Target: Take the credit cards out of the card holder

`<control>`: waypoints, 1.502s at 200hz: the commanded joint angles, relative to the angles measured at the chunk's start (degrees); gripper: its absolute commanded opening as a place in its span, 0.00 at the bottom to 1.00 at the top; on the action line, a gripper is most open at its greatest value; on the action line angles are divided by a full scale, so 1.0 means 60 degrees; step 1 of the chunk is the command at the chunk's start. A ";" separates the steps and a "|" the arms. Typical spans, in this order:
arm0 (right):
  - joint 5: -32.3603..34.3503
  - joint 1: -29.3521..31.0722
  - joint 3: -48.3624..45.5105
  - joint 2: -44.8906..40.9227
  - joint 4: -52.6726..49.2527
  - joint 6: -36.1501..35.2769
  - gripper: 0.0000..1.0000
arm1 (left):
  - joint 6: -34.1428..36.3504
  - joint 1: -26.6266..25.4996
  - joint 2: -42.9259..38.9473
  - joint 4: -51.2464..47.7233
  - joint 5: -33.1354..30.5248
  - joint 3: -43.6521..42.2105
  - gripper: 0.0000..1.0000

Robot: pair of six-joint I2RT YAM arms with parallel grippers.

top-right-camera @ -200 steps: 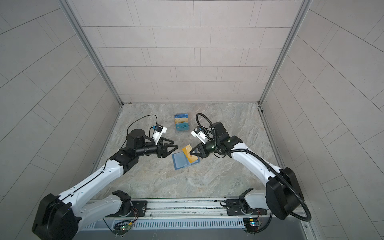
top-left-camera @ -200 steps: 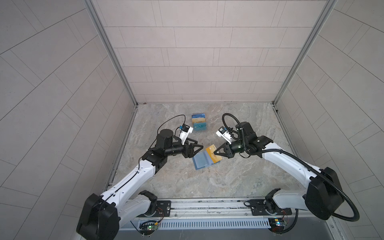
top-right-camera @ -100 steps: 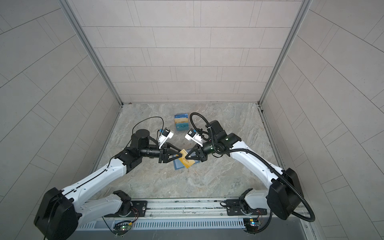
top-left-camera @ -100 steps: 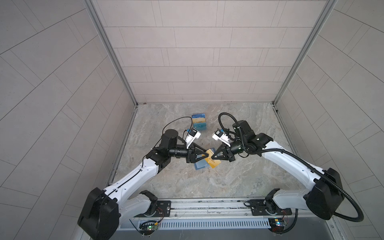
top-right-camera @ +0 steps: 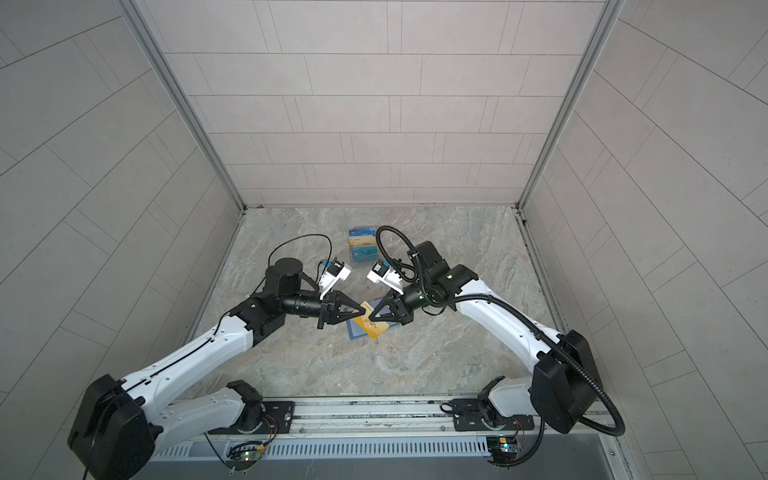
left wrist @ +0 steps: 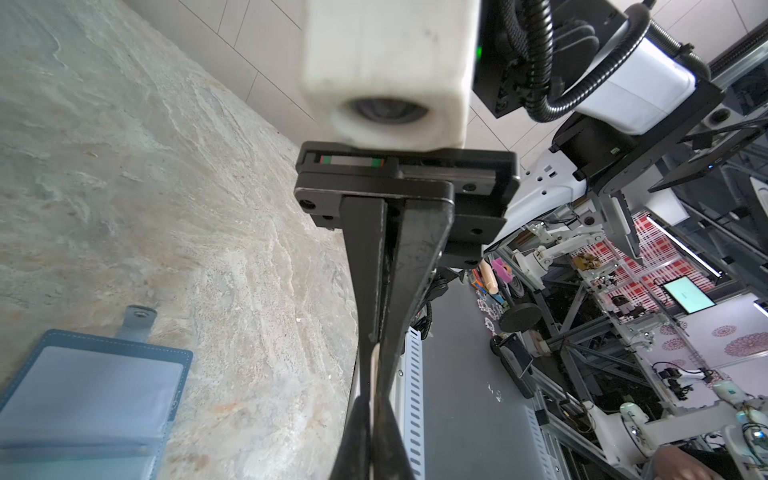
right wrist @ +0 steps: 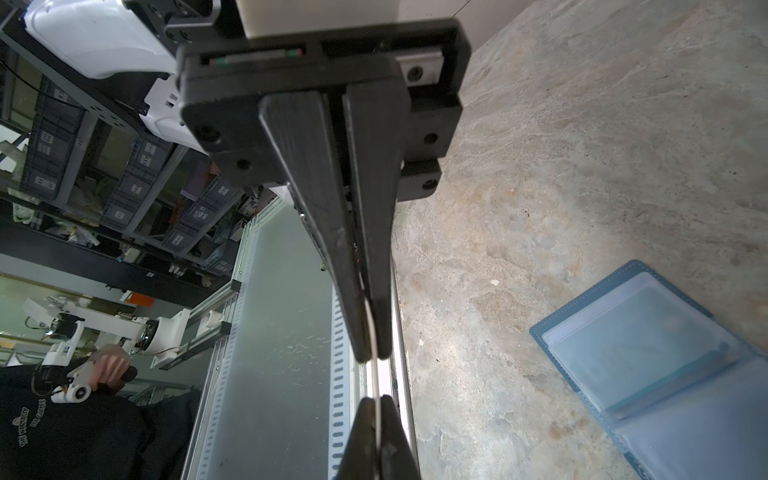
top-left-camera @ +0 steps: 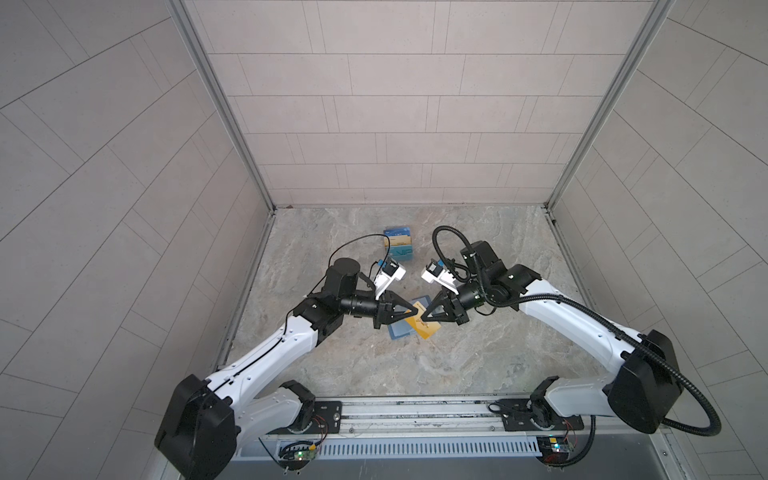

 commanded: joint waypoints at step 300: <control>0.3808 -0.0446 -0.4108 -0.1406 1.1204 0.9078 0.26 | -0.6993 0.0388 0.2660 1.2065 -0.4230 -0.2282 0.00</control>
